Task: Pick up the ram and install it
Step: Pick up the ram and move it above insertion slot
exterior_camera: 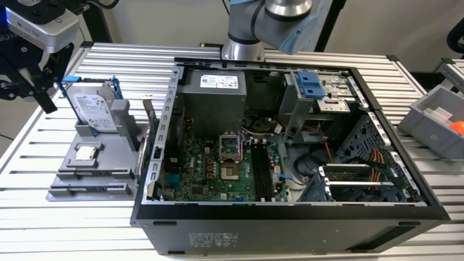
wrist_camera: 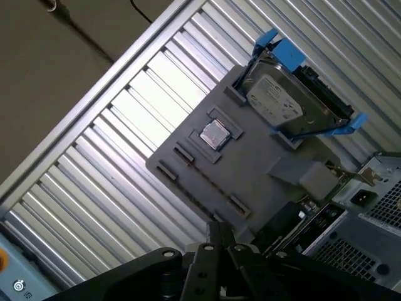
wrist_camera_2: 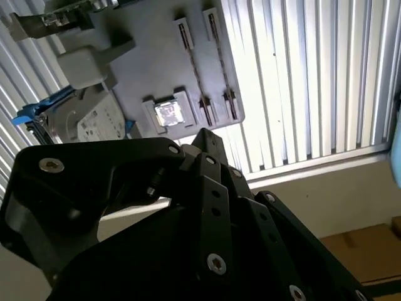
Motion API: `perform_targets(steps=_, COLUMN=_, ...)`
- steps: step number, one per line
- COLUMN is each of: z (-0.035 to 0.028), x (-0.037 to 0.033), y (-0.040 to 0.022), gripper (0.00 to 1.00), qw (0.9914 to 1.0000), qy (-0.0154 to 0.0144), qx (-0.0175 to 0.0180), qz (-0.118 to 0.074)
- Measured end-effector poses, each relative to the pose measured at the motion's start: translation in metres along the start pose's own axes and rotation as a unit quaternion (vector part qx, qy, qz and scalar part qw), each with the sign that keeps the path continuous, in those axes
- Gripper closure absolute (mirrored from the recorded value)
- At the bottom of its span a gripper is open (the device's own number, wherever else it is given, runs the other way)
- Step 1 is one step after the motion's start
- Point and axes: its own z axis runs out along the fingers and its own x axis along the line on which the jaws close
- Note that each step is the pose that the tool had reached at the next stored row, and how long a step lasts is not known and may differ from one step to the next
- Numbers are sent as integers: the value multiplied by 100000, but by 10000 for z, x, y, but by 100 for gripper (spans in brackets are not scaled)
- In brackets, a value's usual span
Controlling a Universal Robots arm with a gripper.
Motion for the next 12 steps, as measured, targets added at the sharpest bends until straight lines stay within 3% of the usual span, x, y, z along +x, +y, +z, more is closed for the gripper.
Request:
perform_targets(steps=6, z=0, x=0, y=0, gripper=100, qw=99957, qy=113, qx=2, qz=-2938)
perform_targets(steps=12, z=0, x=0, y=0, gripper=100, qw=99835, qy=226, qx=3, qz=-5746)
